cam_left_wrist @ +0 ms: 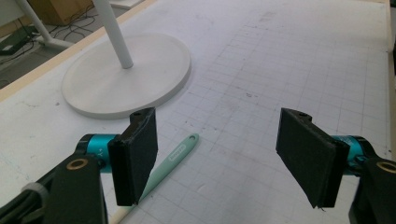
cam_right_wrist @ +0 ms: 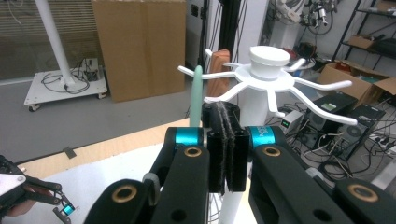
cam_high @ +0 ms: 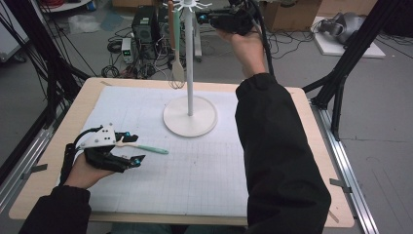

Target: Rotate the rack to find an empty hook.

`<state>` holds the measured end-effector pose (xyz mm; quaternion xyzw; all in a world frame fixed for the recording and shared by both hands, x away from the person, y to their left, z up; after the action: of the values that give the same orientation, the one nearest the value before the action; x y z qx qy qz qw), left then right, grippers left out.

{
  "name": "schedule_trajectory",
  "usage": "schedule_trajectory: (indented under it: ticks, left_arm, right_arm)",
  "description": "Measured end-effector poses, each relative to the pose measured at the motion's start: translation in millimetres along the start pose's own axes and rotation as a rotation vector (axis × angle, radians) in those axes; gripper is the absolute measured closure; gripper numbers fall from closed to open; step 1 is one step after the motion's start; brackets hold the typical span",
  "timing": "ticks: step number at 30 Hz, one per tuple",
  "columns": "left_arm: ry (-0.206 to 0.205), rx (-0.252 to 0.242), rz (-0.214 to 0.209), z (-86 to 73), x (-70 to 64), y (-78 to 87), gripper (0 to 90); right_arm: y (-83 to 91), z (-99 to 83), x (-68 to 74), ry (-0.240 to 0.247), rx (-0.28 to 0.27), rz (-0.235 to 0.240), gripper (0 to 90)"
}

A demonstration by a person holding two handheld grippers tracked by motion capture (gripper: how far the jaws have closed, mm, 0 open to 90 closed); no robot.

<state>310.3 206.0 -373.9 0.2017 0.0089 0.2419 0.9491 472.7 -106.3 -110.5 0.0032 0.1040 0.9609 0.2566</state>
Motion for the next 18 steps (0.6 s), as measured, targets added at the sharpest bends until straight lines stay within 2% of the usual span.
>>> schedule_trajectory:
  ticks: [18]
  left_arm:
    - [-0.001, 0.003, -0.002, 0.2, -1.1, -1.0, 29.8]
  right_arm:
    - [-7.8, 3.7, 11.4, 0.014, 0.0, -0.003, 89.4]
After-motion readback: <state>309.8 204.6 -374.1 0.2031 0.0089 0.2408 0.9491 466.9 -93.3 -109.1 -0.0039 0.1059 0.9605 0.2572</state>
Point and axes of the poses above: each handheld gripper's, and its own axes: y roughly backward along the jaws, z roughly out of its top, x roughly to its left, the point moved 3 cm from there along -y, roughly forward along the jaws, and after that the axes turned 5 degrees about -x, right-handed, at the moved point
